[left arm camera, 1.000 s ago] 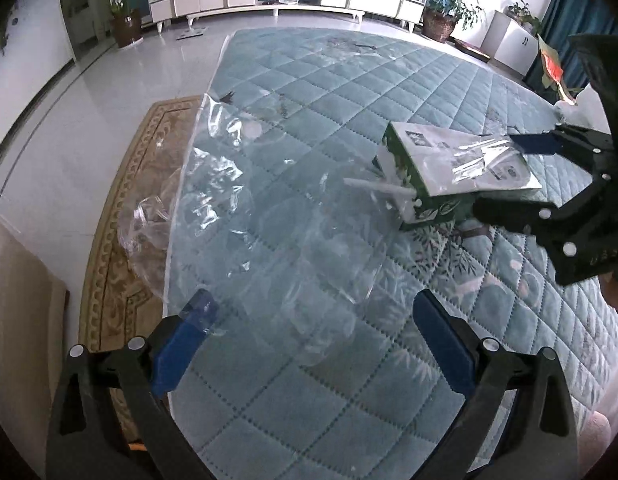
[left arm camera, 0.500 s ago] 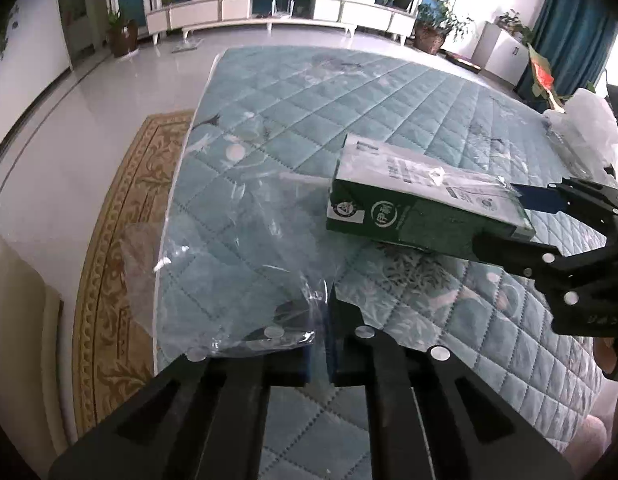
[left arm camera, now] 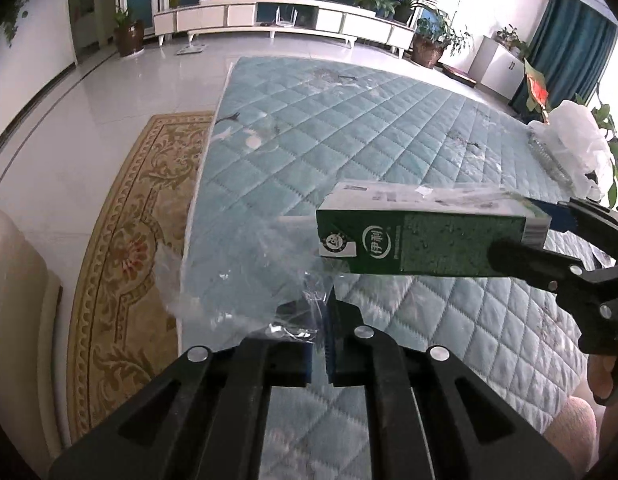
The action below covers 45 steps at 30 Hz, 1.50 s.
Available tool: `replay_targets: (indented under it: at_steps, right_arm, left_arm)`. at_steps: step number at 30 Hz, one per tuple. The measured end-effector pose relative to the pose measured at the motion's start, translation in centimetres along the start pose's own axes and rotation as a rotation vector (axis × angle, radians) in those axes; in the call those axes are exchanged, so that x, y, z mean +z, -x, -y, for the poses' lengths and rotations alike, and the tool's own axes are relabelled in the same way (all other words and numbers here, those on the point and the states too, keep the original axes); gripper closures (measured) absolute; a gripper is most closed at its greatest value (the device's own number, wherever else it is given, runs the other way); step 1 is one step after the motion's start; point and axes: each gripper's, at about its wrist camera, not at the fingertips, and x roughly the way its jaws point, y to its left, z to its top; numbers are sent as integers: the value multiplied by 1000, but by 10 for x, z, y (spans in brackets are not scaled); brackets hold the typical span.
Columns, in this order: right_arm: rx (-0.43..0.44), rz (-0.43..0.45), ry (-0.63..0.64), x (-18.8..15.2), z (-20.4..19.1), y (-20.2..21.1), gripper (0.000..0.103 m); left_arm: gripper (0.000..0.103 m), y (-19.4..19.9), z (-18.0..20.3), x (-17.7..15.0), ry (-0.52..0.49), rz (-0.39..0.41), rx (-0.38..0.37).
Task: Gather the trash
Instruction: 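Grasp the clear plastic with the left tool while the right grasps the milk carton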
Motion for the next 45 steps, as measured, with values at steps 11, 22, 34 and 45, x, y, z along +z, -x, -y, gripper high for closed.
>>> replay_targets:
  at_steps: [11, 22, 34, 45]
  right_arm:
    - [109, -56, 40, -7, -61, 13, 79]
    - [55, -114, 165, -25, -123, -1, 103]
    - [18, -84, 128, -20, -109, -2, 31]
    - [54, -219, 153, -11, -105, -73, 17]
  left_arm:
    - [94, 44, -33, -49, 53, 0, 34]
    - [94, 67, -67, -84, 103, -5, 36]
    - [94, 60, -65, -84, 81, -8, 16]
    - [94, 46, -63, -82, 74, -38, 23]
